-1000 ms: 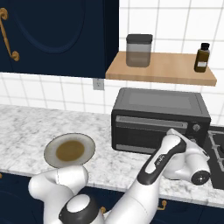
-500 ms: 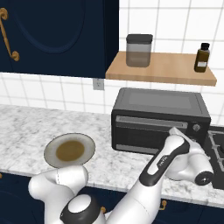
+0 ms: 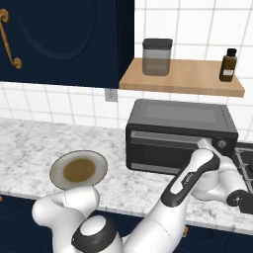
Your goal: Pick up the kebab skewer and baguette bread, and place them inside the toaster oven. Close the toaster oven door and start by setting the timer.
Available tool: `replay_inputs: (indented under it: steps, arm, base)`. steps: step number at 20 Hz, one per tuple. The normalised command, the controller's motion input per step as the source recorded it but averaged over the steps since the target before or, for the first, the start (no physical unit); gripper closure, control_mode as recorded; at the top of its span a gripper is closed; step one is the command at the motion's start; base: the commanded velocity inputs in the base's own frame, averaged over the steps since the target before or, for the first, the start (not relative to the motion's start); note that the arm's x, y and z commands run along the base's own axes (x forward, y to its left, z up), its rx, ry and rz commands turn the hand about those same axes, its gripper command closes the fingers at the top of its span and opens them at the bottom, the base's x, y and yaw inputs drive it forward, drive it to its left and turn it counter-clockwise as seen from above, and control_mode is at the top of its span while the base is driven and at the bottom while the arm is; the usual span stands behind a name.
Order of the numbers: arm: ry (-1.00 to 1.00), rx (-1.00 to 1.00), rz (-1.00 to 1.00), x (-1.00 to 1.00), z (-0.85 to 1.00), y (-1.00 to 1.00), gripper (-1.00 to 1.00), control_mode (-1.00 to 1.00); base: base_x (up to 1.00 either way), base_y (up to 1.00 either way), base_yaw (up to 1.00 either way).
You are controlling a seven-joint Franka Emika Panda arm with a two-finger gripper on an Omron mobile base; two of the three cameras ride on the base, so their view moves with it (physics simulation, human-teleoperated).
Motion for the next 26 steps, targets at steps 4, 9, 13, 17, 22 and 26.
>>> replay_inputs:
  steps: [4,9,13,17,22,26]
  arm:
    - [0.0,0.03,0.0,0.07,0.0,-0.26,-1.0,-1.0]
    - [0.0,0.01,0.0,0.12,0.0,-0.15,-1.0,-1.0]
    - [0.0,0.01,0.0,0.15,0.0,-0.05,-1.0,-1.0]
    - [0.0,0.0,0.0,0.08,0.0,0.0,-1.0,-1.0]
    - [0.0,0.01,-0.01,0.05,0.03,0.0,-1.0,-1.0]
    - [0.0,0.0,-0.01,0.0,0.08,0.0,-1.0,-1.0]
  base:
    - [0.0,0.0,0.0]
    - [0.0,0.0,0.0]
    - [0.0,0.0,0.0]
    - [0.0,0.0,0.0]
    - [0.0,0.0,0.0]
    - [0.0,0.0,0.0]
